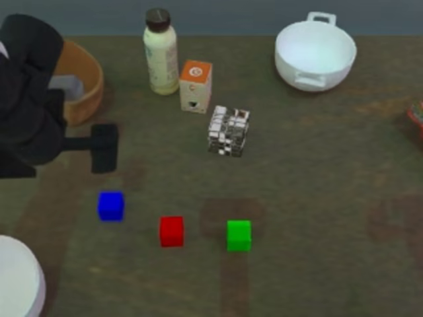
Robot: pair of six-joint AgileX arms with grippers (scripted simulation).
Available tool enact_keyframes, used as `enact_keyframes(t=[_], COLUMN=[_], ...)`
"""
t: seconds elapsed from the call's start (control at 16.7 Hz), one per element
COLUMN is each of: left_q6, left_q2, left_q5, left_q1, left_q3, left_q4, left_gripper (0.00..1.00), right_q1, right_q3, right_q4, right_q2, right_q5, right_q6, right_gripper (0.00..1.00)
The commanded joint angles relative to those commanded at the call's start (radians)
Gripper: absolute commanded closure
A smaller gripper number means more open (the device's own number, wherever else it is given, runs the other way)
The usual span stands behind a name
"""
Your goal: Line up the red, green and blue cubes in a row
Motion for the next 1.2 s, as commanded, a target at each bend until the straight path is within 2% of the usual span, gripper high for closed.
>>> enact_keyframes(t=[0.24,0.48,0.9,1.2], left_q6=[-0.042,-0.066,-0.069,-0.067], left_q2=[0.247,0.380,0.403,0.473], left_q5=[0.001,0.003,0.003,0.004], left_q1=[-0.044,-0.069,-0.069,-0.071], left_q3=[0.176,0.280,0.295,0.226], left_q4=[-0.119,-0.183,-0.188,-0.044], left_gripper=[0.00,0.00,0.00,0.00], right_q1=[-0.087,-0.135,-0.141,-0.141], right_q3=[-0.205,-0.306,-0.318,-0.318], right_q4=[0.172,0.284,0.301,0.301], right_q2=[-0.227,-0.363,-0.386,-0.386], right_q5=[-0.063,-0.112,-0.120,-0.120], right_q6=[-0.077,-0.111,-0.114,-0.114], right_gripper=[0.00,0.00,0.00,0.00])
